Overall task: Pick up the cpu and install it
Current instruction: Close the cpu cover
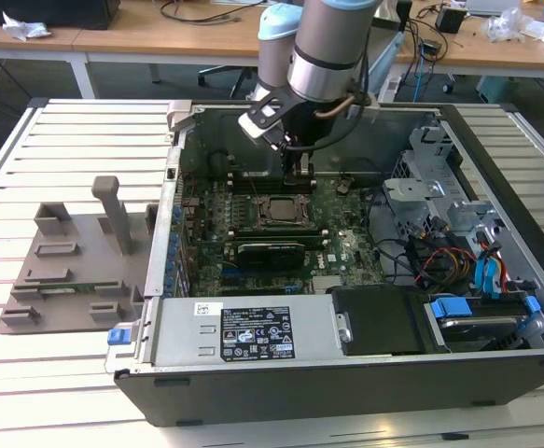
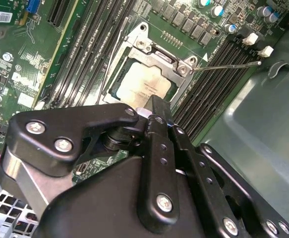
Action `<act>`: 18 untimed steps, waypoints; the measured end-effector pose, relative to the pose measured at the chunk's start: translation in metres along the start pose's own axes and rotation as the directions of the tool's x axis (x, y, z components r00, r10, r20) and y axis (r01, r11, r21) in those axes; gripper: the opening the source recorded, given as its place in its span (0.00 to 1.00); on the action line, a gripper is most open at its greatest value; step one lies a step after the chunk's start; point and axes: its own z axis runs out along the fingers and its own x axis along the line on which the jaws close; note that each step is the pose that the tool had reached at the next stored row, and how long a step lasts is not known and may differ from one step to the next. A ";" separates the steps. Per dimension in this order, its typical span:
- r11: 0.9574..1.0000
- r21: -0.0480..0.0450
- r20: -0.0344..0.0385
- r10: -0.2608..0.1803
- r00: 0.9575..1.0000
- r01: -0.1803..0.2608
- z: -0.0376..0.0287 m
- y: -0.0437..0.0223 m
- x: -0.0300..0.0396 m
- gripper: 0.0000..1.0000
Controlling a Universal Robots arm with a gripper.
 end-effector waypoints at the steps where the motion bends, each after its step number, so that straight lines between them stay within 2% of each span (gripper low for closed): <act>1: 1.000 0.000 0.000 0.000 1.000 0.000 0.0001 -0.0002 0.0000 0.11; 13: 1.000 0.000 0.000 0.000 1.000 0.000 0.0025 -0.0029 0.0001 0.11; 16: 1.000 0.000 0.000 0.000 1.000 0.000 0.0097 -0.0030 0.0000 0.11; 18: 1.000 0.000 0.000 0.000 1.000 0.000 0.0167 -0.0061 0.0000 0.11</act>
